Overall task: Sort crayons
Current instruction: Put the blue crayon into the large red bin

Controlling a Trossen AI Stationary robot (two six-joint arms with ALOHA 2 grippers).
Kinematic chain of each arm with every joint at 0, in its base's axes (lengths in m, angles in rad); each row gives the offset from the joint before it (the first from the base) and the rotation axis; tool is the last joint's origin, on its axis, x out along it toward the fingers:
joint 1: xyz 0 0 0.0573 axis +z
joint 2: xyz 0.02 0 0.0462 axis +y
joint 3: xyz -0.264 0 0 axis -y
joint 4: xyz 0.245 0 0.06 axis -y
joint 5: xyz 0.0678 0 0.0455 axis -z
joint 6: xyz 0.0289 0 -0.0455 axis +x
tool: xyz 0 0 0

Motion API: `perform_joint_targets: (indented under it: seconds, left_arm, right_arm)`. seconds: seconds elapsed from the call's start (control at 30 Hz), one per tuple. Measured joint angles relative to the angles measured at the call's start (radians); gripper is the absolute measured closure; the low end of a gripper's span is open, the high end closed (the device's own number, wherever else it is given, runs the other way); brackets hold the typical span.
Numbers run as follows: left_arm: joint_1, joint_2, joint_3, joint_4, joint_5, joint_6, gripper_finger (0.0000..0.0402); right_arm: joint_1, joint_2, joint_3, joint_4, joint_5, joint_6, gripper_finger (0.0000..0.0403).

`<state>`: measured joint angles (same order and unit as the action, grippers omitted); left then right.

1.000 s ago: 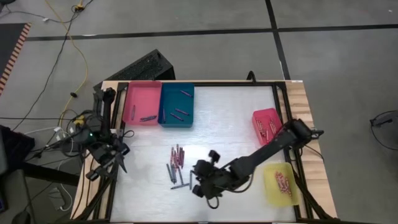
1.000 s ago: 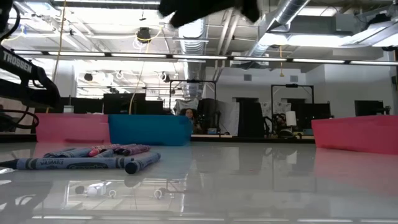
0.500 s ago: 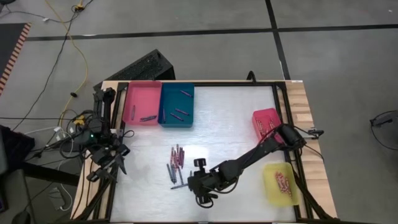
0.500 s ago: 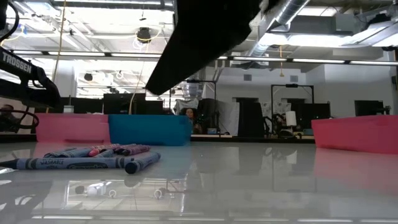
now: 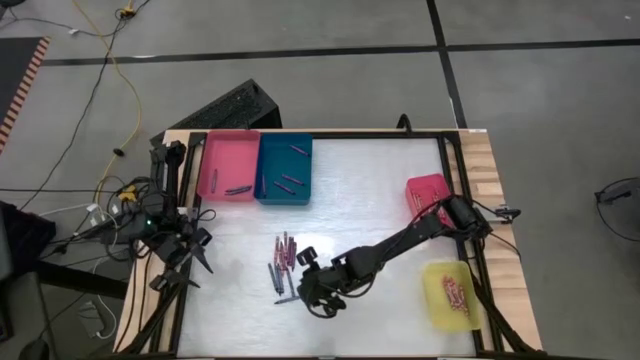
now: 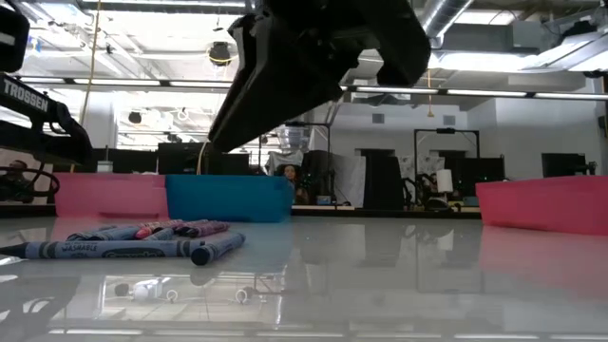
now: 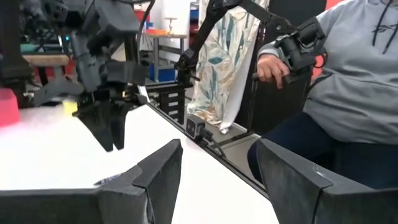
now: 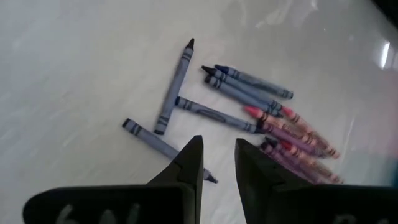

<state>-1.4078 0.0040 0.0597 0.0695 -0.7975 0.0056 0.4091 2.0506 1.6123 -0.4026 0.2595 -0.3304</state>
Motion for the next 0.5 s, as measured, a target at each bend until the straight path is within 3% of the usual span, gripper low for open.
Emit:
perform_joint_targets:
  seconds: [0.17,0.5]
  left_arm:
    - [0.000,0.000,0.000,-0.015,0.000,-0.027,0.0203]
    - [0.000,0.000,0.000,-0.059,0.001,-0.049,0.0203]
  right_arm:
    - [-0.005,0.000,0.000,0.003,0.000,-0.109,0.0315]
    - [-0.013,0.000,0.000,0.003,0.000,-0.172,0.0315]
